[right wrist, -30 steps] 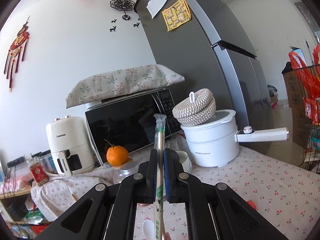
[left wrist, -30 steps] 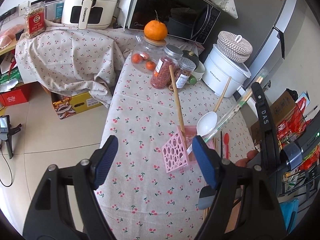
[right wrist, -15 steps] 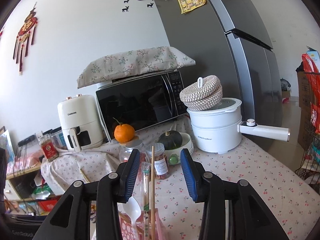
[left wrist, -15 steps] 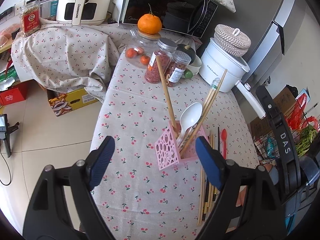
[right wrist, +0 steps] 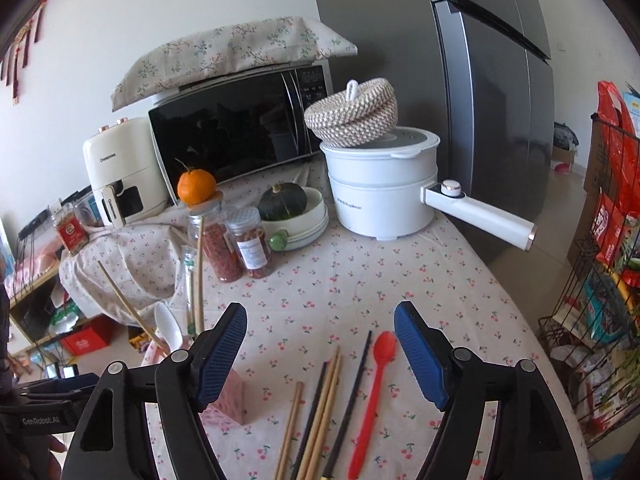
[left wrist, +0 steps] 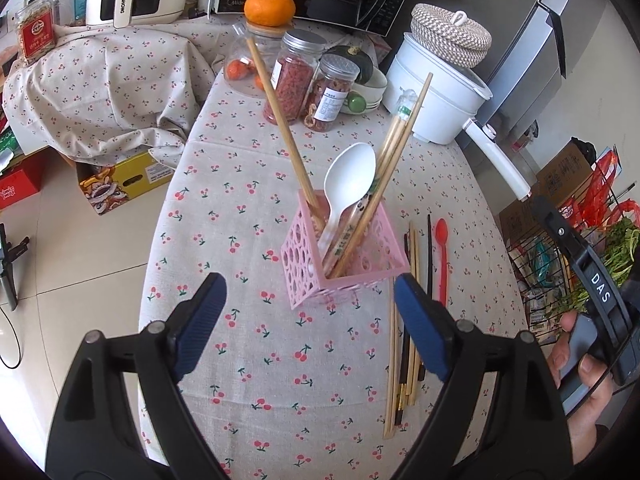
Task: Organize utensils
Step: 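Lower both tools toward the remaining chopsticks beside the holder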
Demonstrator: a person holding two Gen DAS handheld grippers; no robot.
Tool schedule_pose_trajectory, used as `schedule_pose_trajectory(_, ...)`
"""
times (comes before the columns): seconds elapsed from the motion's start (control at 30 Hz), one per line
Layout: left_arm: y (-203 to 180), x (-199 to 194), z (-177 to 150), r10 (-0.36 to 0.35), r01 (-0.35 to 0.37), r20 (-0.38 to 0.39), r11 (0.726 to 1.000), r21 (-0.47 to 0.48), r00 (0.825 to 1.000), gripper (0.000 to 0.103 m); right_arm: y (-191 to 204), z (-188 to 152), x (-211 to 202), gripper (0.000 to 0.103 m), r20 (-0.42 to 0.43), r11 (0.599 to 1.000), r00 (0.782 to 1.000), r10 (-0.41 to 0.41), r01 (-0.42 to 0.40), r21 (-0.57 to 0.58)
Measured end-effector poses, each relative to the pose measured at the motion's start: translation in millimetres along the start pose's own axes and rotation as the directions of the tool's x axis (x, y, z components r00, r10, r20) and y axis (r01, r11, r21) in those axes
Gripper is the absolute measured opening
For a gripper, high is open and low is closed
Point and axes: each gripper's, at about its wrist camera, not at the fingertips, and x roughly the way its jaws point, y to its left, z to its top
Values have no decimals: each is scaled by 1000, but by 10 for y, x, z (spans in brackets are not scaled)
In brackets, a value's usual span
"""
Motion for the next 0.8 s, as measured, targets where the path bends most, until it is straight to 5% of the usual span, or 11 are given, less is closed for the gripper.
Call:
schedule_pose_trajectory(0.2, -95, 225, -104, -11, 12, -96, 1000, 8, 995, 86, -276, -165, 363, 79, -186, 999, 982, -35, 41, 28)
schedule_pose_trajectory(0.37, -173, 421, -208, -46, 43, -186, 999, -18, 982, 86, -328, -339, 746, 79, -383, 1000, 924, -22, 18, -14)
schedule_pose_trajectory(0.57, -235, 547, -302, -47, 45, -243, 999, -13, 969, 86, -375, -485, 1058, 79, -493, 1000, 870, -18, 10, -18)
schedule_pose_trajectory(0.63, -248, 565, -316, -43, 42, -250, 999, -8, 967, 86, -350, -477, 1121, 71, -509, 1000, 861, 1, -11, -15)
schedule_pose_trajectory(0.7, -267, 585, -329, -35, 36, -256, 999, -1, 966, 86, -288, -462, 1177, 42, -520, 999, 853, 35, -42, -2)
schedule_pose_trajectory(0.8, -300, 620, -353, -37, 40, -271, 999, 6, 962, 86, -179, -505, 1273, 30, -563, 995, 820, 99, -97, 34)
